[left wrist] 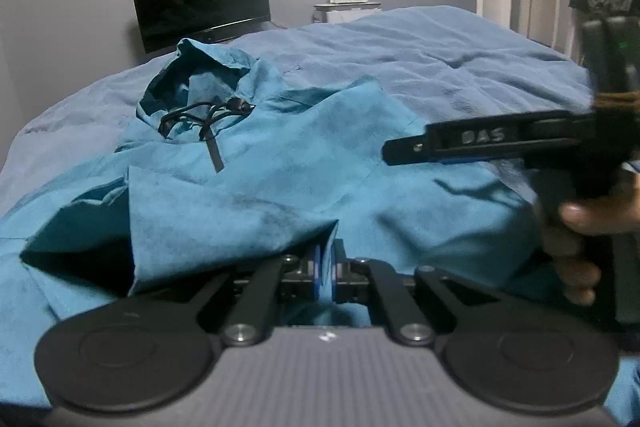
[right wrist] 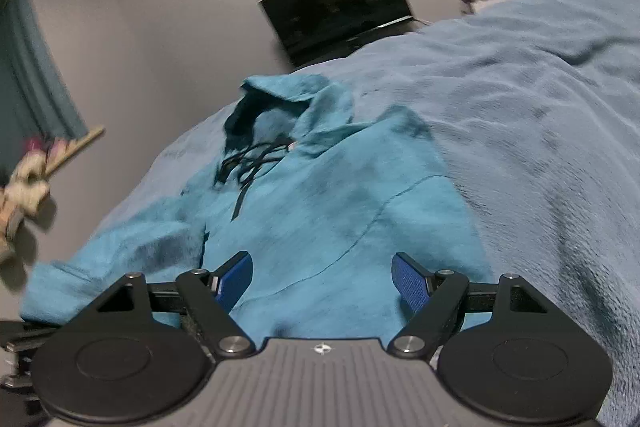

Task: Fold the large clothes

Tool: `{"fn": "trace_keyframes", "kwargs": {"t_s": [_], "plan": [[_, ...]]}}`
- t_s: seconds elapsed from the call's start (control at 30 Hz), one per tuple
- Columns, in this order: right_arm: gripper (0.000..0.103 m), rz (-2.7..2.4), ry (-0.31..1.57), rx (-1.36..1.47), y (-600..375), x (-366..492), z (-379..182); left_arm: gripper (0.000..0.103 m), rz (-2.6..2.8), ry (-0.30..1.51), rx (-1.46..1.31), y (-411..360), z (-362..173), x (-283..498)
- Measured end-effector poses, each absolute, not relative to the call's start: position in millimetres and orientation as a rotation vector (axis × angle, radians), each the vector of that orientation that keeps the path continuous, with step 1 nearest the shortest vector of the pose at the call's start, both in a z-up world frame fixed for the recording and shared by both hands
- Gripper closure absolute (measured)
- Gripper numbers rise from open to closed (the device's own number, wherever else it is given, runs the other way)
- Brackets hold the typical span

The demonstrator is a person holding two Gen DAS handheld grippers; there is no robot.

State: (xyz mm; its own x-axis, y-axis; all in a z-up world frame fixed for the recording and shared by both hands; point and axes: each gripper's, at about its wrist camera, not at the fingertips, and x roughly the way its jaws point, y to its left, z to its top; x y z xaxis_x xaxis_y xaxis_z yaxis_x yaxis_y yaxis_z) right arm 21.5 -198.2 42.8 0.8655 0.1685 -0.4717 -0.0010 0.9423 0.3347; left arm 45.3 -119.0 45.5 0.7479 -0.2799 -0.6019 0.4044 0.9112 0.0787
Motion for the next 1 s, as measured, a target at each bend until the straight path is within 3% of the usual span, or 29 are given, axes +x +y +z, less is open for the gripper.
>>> {"fn": "trace_keyframes", "kwargs": {"t_s": [0.5, 1.0], "plan": [[0.023, 0.33, 0.486, 0.048, -123.4, -12.1, 85.1, 0.101, -0.304, 0.538, 0.106, 11.1, 133.0, -23.0], [0.022, 0.56, 0.43, -0.624, 5.2, -57.3, 72.6, 0.101, 0.041, 0.587, -0.216, 154.3, 102.8, -15.4]]}}
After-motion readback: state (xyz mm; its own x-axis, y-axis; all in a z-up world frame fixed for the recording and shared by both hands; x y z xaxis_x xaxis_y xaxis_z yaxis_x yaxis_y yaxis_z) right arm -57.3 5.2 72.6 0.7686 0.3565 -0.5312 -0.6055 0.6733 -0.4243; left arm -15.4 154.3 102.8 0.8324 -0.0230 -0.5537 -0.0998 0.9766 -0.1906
